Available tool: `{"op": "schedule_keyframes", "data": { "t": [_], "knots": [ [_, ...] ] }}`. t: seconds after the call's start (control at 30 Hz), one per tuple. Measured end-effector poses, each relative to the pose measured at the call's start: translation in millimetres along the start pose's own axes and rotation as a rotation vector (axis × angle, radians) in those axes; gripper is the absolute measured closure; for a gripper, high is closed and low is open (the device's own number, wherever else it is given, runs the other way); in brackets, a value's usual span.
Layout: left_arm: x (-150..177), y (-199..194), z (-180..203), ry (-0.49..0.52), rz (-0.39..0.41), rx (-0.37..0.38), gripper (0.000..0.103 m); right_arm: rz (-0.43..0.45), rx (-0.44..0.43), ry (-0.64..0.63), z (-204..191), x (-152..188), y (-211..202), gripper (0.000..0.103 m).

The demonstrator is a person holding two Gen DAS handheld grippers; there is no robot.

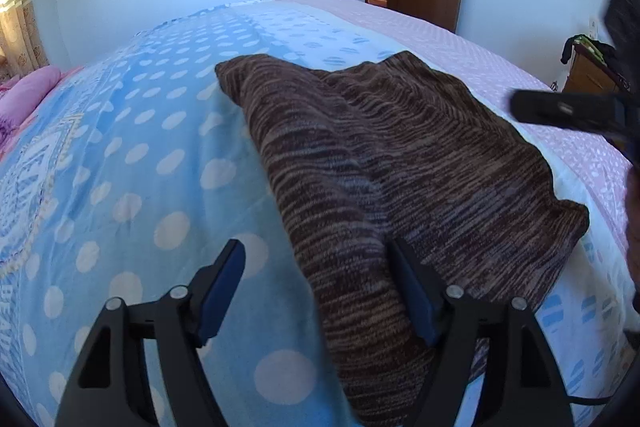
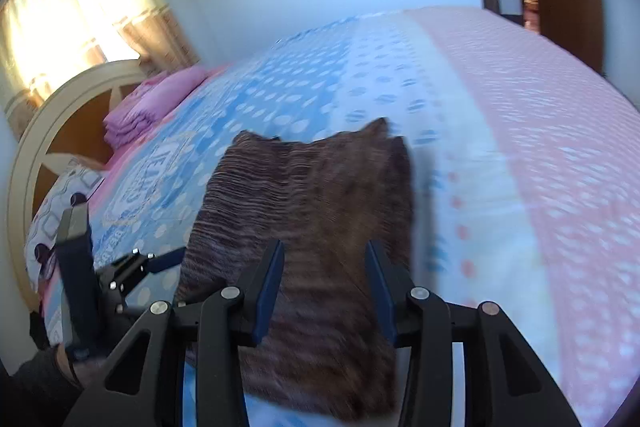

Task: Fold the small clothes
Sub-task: 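Grasp the folded sweater edge with the right tool to straighten it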

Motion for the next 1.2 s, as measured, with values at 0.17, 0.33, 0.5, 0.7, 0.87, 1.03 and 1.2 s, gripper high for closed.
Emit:
{"op": "schedule_keyframes", "data": {
  "t": [0.17,0.33,0.5,0.7,0.87,1.03,1.2],
  "knots": [
    [5,2,-8,-0.041,-0.007,0.012,0.017,-0.147,0.073,0.074,28,-4,65,0.068],
    [15,4,-23,-0.144,-0.028,0.033,0.008,-0.108,0.199,0.039,33,-14,52,0.075],
    [21,5,-27,-0.195,-0.037,0.071,0.007,-0.090,0.164,-0.203,-38,-44,60,0.075],
    [25,1,-21,-0.176,-0.024,0.083,0.007,-0.123,0.152,-0.368,-99,-66,114,0.075],
    [24,2,-18,-0.151,-0.024,0.075,0.007,-0.188,0.246,-0.477,-109,-56,170,0.074],
    [25,2,-21,-0.170,-0.016,0.102,0.006,-0.165,0.194,-0.396,-106,-59,158,0.073],
    [26,-7,-33,-0.244,0.042,0.167,0.006,-0.093,0.081,-0.342,-98,-46,102,0.063]
  ]
}}
Point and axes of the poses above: each gripper's, at about its wrist camera, not at the fingertips, and y roughly the way its jaws point, z to its right, x to its underside, the point moved 10 cm from there along y, roughly the way its jaws point, and after that the axes turned 7 degrees about -z, right-handed, at the moved point
